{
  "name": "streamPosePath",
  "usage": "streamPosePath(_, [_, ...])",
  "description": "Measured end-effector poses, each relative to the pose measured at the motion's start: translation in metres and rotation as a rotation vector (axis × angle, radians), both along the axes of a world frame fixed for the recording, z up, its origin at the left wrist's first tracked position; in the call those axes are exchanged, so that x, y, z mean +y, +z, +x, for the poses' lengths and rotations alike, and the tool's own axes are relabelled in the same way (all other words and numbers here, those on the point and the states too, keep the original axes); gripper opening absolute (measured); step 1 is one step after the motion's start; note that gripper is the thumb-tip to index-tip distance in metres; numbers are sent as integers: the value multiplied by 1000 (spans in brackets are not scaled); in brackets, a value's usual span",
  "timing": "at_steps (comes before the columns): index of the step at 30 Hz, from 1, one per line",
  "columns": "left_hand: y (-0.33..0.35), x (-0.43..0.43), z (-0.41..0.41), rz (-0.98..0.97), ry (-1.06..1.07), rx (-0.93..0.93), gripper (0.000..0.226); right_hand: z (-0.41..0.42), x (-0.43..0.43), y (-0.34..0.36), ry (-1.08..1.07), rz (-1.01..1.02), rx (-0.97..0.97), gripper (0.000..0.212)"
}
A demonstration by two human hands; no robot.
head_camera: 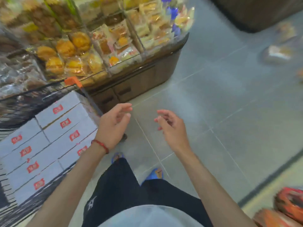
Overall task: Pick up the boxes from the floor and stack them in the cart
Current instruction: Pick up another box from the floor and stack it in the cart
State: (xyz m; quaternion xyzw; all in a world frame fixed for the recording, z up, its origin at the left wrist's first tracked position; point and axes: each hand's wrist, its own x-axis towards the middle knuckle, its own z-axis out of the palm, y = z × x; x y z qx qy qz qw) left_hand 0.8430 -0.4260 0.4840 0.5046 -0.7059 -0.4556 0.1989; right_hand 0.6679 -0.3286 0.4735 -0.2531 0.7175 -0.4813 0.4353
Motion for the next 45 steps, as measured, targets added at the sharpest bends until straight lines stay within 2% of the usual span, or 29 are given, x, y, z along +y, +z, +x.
streamPosePath(6, [33,28,-129,-1,-295,34,28,-104,73,31,-305,-2,-41,21])
streamPosePath(13, [43,44,-294,41,-546,60,32,-223,128,48,-647,-4,-108,20])
streamPosePath(21, [37,42,-495,173,-698,69,33,-382,152,57,-912,-4,-129,19])
streamPosePath(30, [43,56,-709,209,-848,52,34,-546,187,64,-1162,11,-212,21])
streamPosePath(36, [29,89,-861,207,-940,1,27,-681,218,47,-1241,-3,-256,21])
streamPosePath(45, [40,149,-1098,173,-967,-44,25,-900,274,45,-1155,47,-261,21])
